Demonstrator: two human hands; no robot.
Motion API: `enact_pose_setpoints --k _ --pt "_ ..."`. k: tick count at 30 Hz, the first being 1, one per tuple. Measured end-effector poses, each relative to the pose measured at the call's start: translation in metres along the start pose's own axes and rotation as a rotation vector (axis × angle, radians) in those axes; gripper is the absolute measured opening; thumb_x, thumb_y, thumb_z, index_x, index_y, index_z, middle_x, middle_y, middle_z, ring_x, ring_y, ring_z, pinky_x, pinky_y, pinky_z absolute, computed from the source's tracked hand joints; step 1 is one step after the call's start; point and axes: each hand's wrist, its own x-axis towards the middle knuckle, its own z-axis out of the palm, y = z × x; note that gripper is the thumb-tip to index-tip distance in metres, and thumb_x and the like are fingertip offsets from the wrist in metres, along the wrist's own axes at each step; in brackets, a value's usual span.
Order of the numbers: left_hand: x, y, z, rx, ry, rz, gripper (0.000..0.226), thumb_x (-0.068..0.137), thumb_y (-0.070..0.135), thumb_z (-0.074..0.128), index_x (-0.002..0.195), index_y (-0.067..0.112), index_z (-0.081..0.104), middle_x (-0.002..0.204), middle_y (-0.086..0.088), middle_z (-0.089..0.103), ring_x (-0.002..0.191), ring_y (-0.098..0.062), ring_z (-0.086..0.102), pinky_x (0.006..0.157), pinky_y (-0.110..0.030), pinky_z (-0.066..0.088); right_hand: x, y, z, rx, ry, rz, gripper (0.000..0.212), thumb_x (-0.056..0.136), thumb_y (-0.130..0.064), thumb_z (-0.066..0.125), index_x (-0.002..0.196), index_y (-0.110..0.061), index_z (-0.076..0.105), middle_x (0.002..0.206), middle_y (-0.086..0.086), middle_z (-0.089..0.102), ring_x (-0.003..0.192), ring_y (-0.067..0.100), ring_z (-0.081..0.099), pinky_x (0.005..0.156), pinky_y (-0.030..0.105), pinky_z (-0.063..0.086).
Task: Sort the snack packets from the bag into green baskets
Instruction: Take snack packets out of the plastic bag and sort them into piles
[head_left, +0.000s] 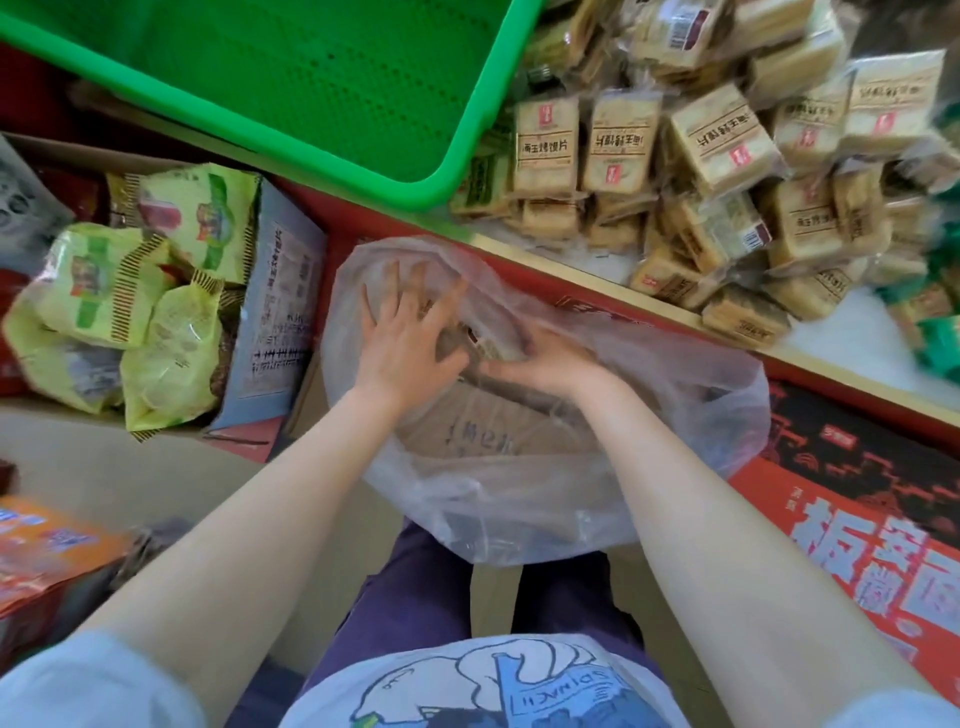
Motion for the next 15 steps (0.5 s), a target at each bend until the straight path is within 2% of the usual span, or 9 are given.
enact_pose_setpoints --k 2,3,6,8,9,11,13,15 --pt "0.005 -0.003 -0.002 -0.012 -0.026 0.014 0.079 0.089 0.052 0.053 0.157 0.045 0.013 0.168 -0.010 0.007 0.154 -0.034 -0.006 0.118 -0.065 -0.007 -0.008 0.002 0.001 -0.096 -0.064 -0.001 0.104 0.073 -0.068 0.074 0.158 -0.034 0.025 0.157 -0.006 0.039 0.140 0.022 0.044 0.105 0.033 0.043" --pt "0.008 -0.004 -0.001 -0.017 -0.060 0.011 0.078 0.090 0.053 0.052 0.157 0.045 0.013 0.168 -0.009 0.005 0.154 -0.033 -0.007 0.118 -0.064 -0.008 -0.015 0.003 0.001 -0.127 -0.037 -0.005 0.098 0.076 -0.064 0.075 0.157 -0.032 0.029 0.157 -0.006 0.040 0.140 0.021 0.044 0.103 0.031 0.042" --pt "0.015 -0.012 0.004 -0.032 -0.143 -0.004 0.076 0.092 0.057 0.050 0.156 0.045 0.013 0.168 -0.007 0.008 0.154 -0.032 -0.006 0.119 -0.063 -0.008 -0.039 0.005 0.003 -0.042 0.280 -0.149 0.064 0.083 -0.050 0.075 0.139 -0.026 0.056 0.141 -0.006 0.058 0.130 0.016 0.052 0.102 0.030 0.044" --pt "0.018 -0.017 0.009 -0.060 -0.178 -0.013 0.074 0.092 0.059 0.049 0.156 0.046 0.014 0.167 -0.007 0.014 0.154 -0.031 -0.003 0.119 -0.063 -0.007 -0.046 0.004 0.005 -0.015 0.474 -0.277 0.053 0.086 -0.044 0.073 0.133 -0.024 0.060 0.130 -0.005 0.062 0.122 0.015 0.054 0.097 0.029 0.045" --pt "0.018 -0.020 0.012 -0.075 -0.196 -0.022 0.073 0.092 0.060 0.048 0.155 0.047 0.014 0.167 -0.007 0.015 0.154 -0.031 -0.003 0.119 -0.062 -0.007 -0.043 0.002 0.006 -0.053 0.489 -0.314 0.057 0.086 -0.044 0.073 0.137 -0.026 0.056 0.133 -0.003 0.059 0.125 0.016 0.050 0.098 0.030 0.043" --pt "0.019 -0.025 0.015 -0.083 -0.225 -0.035 0.071 0.092 0.062 0.047 0.154 0.049 0.014 0.167 -0.005 0.014 0.154 -0.030 -0.003 0.120 -0.061 -0.006 -0.024 0.002 0.005 -0.201 0.364 -0.296 0.075 0.083 -0.049 0.073 0.149 -0.034 0.041 0.151 0.000 0.044 0.139 0.021 0.036 0.109 0.038 0.036" --pt "0.022 -0.029 0.014 -0.075 -0.247 -0.030 0.072 0.093 0.064 0.047 0.154 0.050 0.013 0.168 -0.003 0.011 0.154 -0.030 -0.005 0.120 -0.059 -0.006 -0.005 0.004 0.000 -0.341 0.200 -0.169 0.092 0.079 -0.060 0.073 0.155 -0.044 0.023 0.163 -0.001 0.026 0.149 0.025 0.023 0.117 0.049 0.029" --pt "0.024 -0.031 0.012 -0.071 -0.272 -0.020 0.074 0.093 0.062 0.049 0.156 0.047 0.012 0.169 -0.001 0.006 0.154 -0.028 -0.007 0.121 -0.057 -0.006 0.008 0.012 -0.004 -0.310 0.139 -0.055 0.099 0.077 -0.067 0.072 0.156 -0.045 0.017 0.167 -0.004 0.017 0.152 0.026 0.019 0.119 0.051 0.027"
